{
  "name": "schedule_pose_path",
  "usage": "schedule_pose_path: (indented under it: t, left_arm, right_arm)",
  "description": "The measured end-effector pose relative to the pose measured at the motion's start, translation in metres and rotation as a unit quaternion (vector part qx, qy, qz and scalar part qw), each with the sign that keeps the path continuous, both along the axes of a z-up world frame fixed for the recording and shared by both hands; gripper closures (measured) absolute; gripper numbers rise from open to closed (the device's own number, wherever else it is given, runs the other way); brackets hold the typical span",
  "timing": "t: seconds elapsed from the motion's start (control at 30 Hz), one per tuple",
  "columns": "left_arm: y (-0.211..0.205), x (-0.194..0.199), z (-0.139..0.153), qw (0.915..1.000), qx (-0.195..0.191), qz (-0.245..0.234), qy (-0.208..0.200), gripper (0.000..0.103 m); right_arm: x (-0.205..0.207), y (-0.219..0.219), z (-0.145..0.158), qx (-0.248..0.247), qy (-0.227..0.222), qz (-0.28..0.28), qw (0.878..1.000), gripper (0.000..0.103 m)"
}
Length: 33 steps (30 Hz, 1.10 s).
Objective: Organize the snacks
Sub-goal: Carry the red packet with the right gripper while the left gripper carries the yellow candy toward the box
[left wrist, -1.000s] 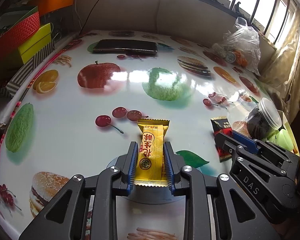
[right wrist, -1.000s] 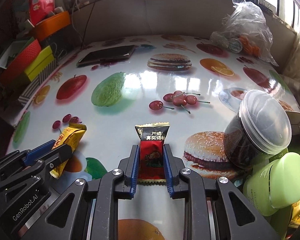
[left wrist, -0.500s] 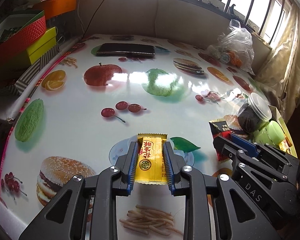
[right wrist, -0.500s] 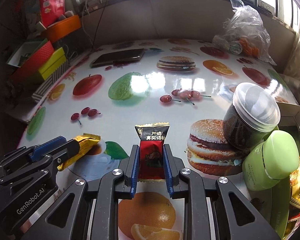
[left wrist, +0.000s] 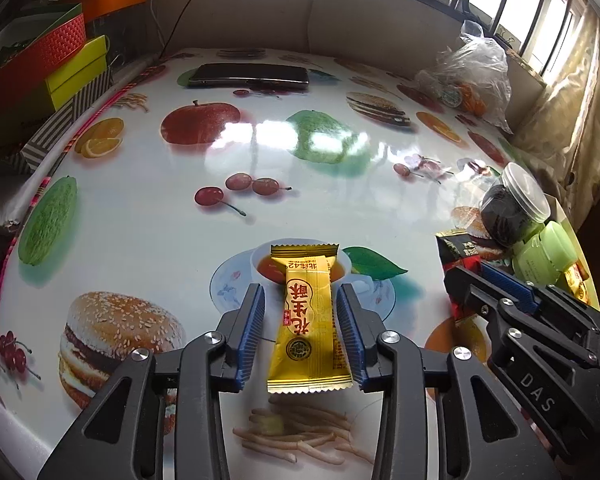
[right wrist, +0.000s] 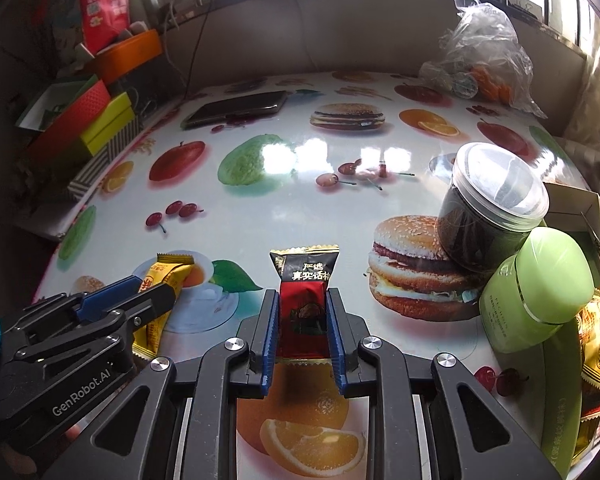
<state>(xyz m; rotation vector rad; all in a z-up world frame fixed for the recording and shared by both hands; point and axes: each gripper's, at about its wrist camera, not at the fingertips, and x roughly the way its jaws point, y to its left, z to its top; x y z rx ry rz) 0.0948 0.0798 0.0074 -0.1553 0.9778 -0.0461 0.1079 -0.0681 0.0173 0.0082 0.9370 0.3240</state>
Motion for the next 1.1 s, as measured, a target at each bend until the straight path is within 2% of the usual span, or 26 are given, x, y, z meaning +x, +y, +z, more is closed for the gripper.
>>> schedule_pose_path:
  t: [0.23, 0.27, 0.3, 0.6, 1.1]
  left_arm:
    - [-0.003, 0.003, -0.001, 0.9998, 0.020, 0.005, -0.005, 0.065]
    - [-0.003, 0.003, -0.001, 0.9998, 0.020, 0.005, -0.005, 0.068]
    - [-0.002, 0.003, 0.000, 0.9998, 0.018, 0.003, -0.005, 0.079]
    - [-0.002, -0.006, 0.013, 0.9996, 0.020, 0.005, -0.022, 0.080]
    - [-0.018, -0.030, 0.054, 0.9980, 0.018, -0.009, -0.060, 0.080]
  right_arm:
    - [0.001, -0.001, -0.001, 0.001, 0.002, -0.002, 1.000, 0.081]
    - [0.000, -0.001, 0.000, 0.001, 0.002, -0.002, 1.000, 0.081]
    - [0.001, -0.001, -0.001, 0.000, 0.002, -0.002, 1.000, 0.081]
    - [-0.004, -0.001, 0.006, 0.002, -0.006, -0.001, 1.000, 0.081]
    - [-0.031, -0.010, 0.039, 0.012, -0.039, 0.001, 0.999, 0.081]
